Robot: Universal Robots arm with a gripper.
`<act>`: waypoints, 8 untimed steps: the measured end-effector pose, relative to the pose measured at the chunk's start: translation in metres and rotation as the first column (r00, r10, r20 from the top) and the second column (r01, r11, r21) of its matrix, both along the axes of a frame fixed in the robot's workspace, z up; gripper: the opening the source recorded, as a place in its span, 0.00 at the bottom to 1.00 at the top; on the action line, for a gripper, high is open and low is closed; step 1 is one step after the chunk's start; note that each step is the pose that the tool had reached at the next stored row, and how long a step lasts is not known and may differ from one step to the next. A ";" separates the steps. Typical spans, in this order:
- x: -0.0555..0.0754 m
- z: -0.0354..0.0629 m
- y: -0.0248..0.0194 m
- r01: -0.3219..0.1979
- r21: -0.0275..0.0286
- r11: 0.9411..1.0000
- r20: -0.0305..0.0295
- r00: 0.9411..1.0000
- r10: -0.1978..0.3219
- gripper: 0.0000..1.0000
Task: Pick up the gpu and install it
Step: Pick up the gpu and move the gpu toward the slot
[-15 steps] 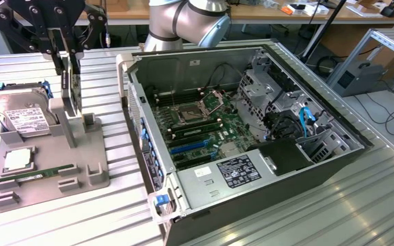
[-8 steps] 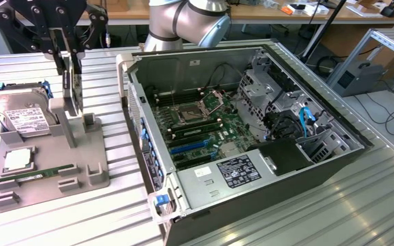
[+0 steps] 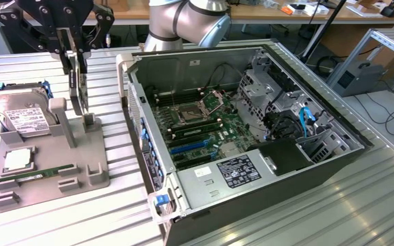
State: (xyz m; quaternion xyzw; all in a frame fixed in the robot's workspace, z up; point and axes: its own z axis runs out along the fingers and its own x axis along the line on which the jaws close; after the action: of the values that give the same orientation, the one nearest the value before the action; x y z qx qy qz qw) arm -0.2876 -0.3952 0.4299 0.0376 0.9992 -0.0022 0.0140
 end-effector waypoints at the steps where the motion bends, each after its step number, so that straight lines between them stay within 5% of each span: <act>1: 0.001 0.0000 0.0000 0.000 0.000 1.000 0.000 1.000 0.000 0.27; 8: 0.008 0.0000 0.0000 0.000 0.000 1.000 0.000 1.000 0.000 0.27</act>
State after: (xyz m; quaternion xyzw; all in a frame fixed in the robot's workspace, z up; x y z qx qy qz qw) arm -0.2801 -0.3952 0.4299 0.0375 0.9992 -0.0022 0.0140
